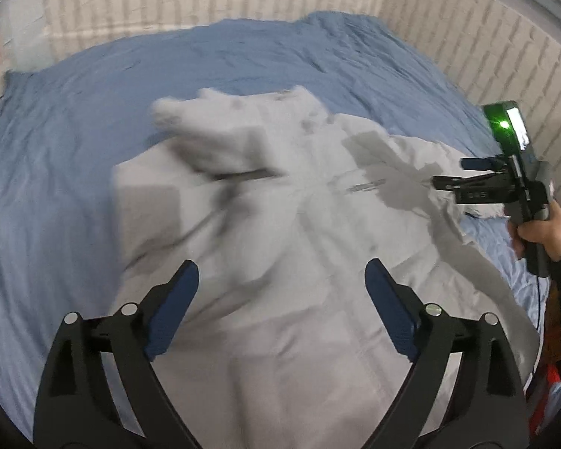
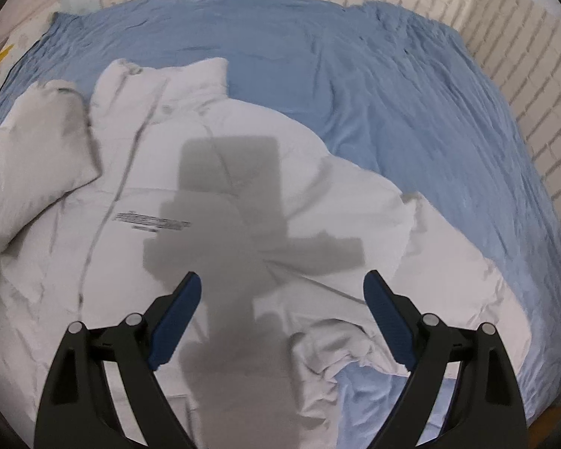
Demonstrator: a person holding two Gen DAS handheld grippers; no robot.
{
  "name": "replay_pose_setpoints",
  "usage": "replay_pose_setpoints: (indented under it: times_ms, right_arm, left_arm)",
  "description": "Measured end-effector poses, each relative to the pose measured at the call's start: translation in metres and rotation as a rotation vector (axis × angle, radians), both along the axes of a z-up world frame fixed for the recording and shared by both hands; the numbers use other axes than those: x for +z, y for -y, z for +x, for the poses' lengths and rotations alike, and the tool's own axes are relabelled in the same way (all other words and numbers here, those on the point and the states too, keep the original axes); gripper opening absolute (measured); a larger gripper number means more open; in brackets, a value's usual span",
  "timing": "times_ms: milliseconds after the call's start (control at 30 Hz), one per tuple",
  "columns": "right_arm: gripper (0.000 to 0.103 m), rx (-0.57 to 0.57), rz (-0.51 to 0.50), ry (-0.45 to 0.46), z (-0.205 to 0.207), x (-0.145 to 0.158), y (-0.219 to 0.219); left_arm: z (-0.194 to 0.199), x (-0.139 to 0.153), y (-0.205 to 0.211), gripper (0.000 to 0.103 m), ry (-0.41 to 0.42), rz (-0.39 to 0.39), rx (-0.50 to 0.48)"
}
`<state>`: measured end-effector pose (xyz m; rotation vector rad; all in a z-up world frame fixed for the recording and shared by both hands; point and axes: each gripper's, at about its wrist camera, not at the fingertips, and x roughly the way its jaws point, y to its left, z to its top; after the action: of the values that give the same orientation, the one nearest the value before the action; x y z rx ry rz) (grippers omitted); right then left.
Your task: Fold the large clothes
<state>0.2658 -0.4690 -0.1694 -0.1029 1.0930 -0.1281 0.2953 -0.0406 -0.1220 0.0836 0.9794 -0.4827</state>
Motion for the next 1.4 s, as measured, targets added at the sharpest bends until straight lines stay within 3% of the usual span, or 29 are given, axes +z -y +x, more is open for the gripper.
replay_pose_setpoints:
  times_ms: [200, 333, 500, 600, 800, 967, 1000, 1033, 1067, 1267, 1400]
  right_arm:
    - [0.089, 0.067, 0.047, -0.03, 0.01, 0.026, -0.037]
    - [0.089, 0.091, 0.168, -0.062, 0.027, 0.055, -0.062]
    - [0.09, 0.192, 0.134, -0.029, 0.065, 0.095, -0.125]
    - [0.092, 0.255, 0.08, -0.038, 0.085, 0.088, -0.161]
    - [0.092, 0.336, 0.047, -0.076, 0.113, 0.063, -0.204]
    - [0.09, 0.362, 0.065, -0.114, 0.144, 0.039, -0.232]
    - [0.088, 0.374, 0.072, -0.131, 0.148, 0.031, -0.236]
    - [0.069, 0.394, 0.078, -0.144, 0.15, 0.023, -0.239]
    - [0.044, 0.407, 0.088, -0.154, 0.149, 0.017, -0.238]
    - [0.014, 0.381, 0.155, -0.105, 0.134, 0.013, -0.206]
    - [0.01, 0.279, 0.194, 0.003, 0.108, 0.038, -0.149]
  left_arm:
    - [0.004, 0.007, -0.072, 0.093, 0.012, 0.078, 0.148]
    - [0.02, 0.013, -0.114, 0.093, 0.008, 0.081, 0.227]
    - [0.047, 0.009, -0.127, 0.095, 0.008, 0.097, 0.273]
    - [0.059, -0.005, -0.121, 0.095, -0.018, 0.079, 0.274]
    - [0.079, -0.036, -0.104, 0.092, -0.048, 0.184, 0.242]
    - [0.088, -0.05, -0.102, 0.092, -0.071, 0.156, 0.241]
    - [0.089, -0.052, -0.101, 0.092, -0.078, 0.147, 0.242]
    - [0.091, -0.055, -0.1, 0.092, -0.084, 0.139, 0.241]
    - [0.092, -0.057, -0.101, 0.092, -0.088, 0.133, 0.241]
    - [0.092, -0.067, -0.082, 0.092, -0.094, 0.164, 0.215]
    - [0.085, -0.068, -0.068, 0.092, -0.083, 0.177, 0.193]
